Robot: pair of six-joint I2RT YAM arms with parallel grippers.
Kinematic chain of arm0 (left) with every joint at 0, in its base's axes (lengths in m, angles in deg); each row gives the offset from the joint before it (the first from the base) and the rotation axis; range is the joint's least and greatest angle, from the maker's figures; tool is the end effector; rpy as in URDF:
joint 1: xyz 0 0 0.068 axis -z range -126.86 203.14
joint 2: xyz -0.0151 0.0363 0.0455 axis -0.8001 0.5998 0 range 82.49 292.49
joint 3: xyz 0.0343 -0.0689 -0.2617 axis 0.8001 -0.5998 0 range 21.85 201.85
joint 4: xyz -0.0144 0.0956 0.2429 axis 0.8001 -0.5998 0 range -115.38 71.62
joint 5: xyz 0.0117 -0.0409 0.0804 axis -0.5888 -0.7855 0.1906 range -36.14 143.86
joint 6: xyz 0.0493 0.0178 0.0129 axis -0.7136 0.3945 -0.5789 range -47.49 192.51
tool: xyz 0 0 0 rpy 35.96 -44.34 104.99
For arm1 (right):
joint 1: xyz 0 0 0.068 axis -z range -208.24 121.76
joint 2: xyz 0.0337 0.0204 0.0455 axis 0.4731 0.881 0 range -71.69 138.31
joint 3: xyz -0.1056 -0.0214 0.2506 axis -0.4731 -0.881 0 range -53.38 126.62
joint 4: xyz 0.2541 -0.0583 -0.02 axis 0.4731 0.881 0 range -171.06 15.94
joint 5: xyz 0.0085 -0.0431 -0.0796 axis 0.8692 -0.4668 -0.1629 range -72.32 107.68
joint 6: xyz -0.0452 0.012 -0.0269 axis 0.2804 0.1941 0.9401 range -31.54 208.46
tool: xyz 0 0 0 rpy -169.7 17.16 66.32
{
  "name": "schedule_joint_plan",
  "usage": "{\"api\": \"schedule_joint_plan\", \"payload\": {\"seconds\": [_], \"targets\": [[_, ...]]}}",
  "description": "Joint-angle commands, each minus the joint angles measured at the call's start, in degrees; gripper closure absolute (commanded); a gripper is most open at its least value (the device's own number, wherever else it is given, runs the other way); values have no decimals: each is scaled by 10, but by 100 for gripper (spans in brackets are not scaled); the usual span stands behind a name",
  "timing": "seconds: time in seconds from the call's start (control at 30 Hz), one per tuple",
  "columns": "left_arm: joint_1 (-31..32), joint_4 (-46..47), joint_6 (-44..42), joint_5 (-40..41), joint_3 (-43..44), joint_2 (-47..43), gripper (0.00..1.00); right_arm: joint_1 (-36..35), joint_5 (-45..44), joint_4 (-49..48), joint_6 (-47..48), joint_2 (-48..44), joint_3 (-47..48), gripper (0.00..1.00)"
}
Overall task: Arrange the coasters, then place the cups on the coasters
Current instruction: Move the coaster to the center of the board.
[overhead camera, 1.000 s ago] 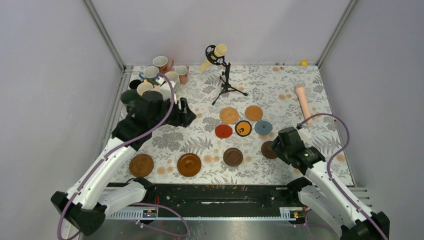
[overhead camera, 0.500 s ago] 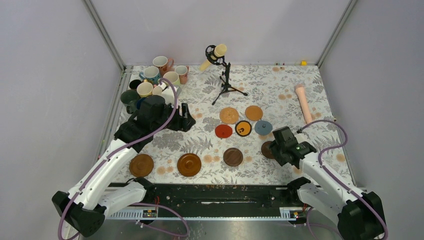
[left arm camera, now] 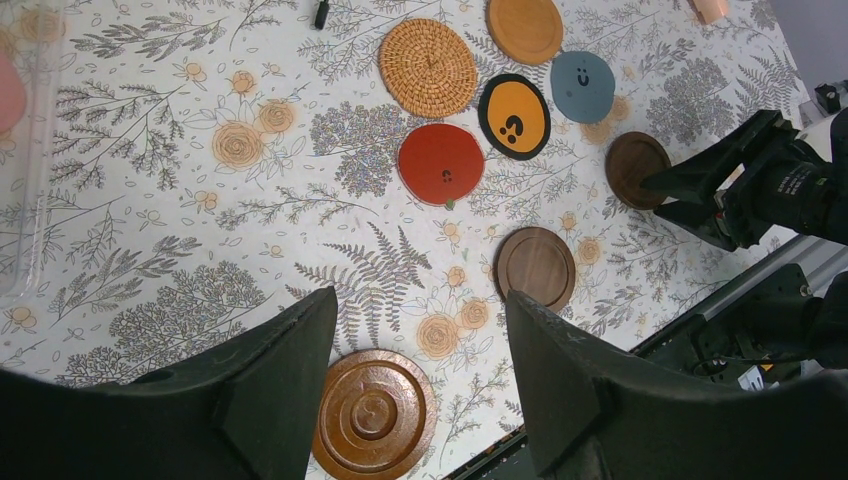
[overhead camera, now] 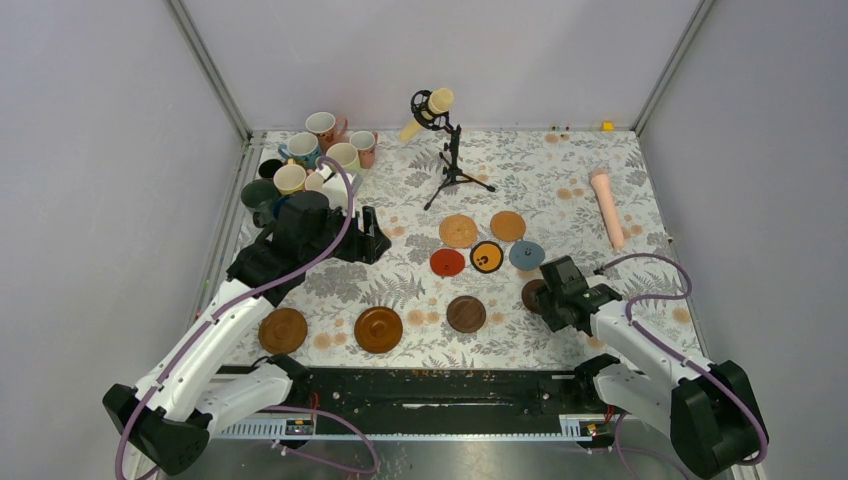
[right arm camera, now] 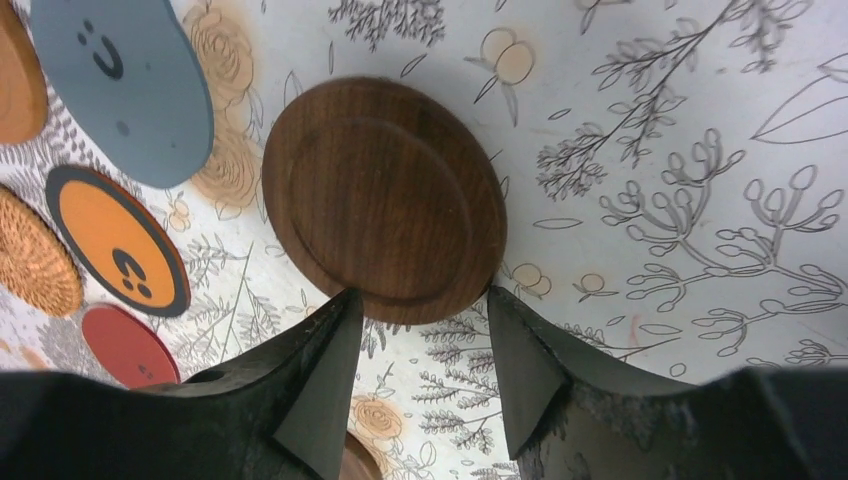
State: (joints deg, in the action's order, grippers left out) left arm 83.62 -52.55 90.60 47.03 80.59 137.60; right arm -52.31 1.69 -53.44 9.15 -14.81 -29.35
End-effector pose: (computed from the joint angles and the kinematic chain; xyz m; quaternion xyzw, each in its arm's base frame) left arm 0.1736 -0.1070 0.3498 0.1229 0.8586 -0.2507 0.4299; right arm 0.1569 0.0594 0.1579 0.4753 0.8321 0.1147 0.2619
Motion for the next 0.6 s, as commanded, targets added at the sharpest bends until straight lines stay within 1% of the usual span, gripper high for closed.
{"api": "schedule_joint_plan", "payload": {"seconds": [0.0,0.17,0.27,0.33,0.4,0.47,0.57], "targets": [[2,19,-8,1,7,-11,36,-4,-88,46,-67,9,12,44],[3,19,-8,3,6,-11,36,-2,-183,117,-97,10,38,45],[2,18,-8,4,7,-13,36,0,-199,101,-40,13,61,44],[3,19,-9,7,6,-14,36,0,-177,82,27,12,82,42],[2,18,-9,9,5,-16,36,0,-124,67,78,10,96,42],[2,18,-9,11,5,-16,36,-1,-68,44,123,4,100,44],[3,18,-10,11,6,-16,36,-2,14,3,162,-4,89,49]]}}
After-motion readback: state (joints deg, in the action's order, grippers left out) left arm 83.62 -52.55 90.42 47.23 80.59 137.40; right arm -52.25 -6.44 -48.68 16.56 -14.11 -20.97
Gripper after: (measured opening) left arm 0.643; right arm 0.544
